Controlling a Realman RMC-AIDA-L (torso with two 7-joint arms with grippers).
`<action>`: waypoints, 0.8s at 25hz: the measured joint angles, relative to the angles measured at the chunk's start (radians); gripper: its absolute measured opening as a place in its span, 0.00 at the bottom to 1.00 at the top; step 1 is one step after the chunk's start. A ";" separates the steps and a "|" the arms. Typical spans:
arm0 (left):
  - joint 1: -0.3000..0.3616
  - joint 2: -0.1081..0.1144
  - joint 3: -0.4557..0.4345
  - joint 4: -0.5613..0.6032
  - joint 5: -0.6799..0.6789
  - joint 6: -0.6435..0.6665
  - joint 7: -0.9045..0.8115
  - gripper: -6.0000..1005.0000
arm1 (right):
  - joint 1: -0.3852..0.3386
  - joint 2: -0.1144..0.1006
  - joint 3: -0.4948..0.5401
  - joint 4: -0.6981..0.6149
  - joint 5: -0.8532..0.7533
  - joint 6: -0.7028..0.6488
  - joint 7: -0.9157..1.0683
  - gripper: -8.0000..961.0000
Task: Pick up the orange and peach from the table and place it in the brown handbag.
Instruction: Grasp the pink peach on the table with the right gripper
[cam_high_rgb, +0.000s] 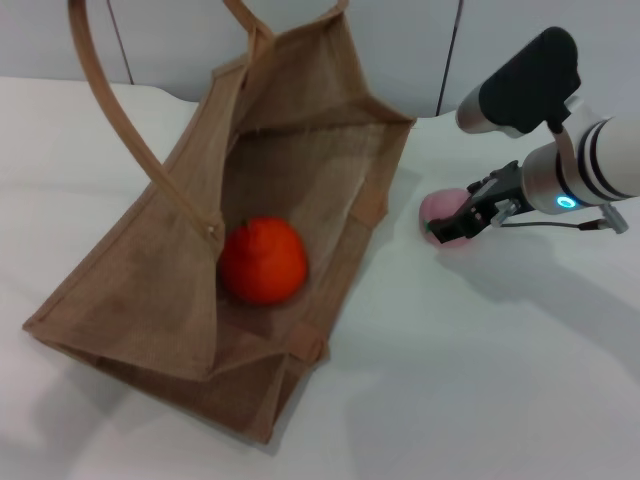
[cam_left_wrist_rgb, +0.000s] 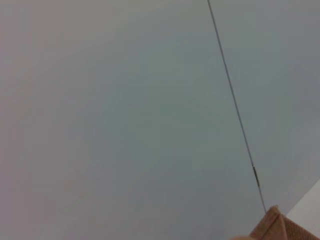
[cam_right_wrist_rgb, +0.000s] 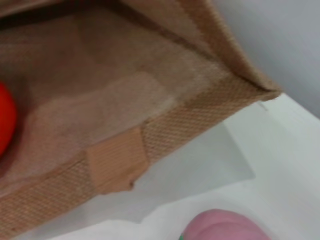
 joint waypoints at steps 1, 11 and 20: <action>-0.001 0.000 0.000 -0.001 0.001 -0.002 0.000 0.10 | 0.002 0.000 -0.004 0.001 0.005 0.006 -0.003 0.85; 0.001 0.001 0.000 0.002 0.009 -0.004 0.000 0.10 | -0.003 0.000 -0.005 -0.020 0.020 0.020 0.011 0.71; 0.004 0.002 0.000 0.004 0.009 -0.004 0.002 0.10 | 0.002 0.000 -0.010 -0.022 0.021 0.024 0.015 0.63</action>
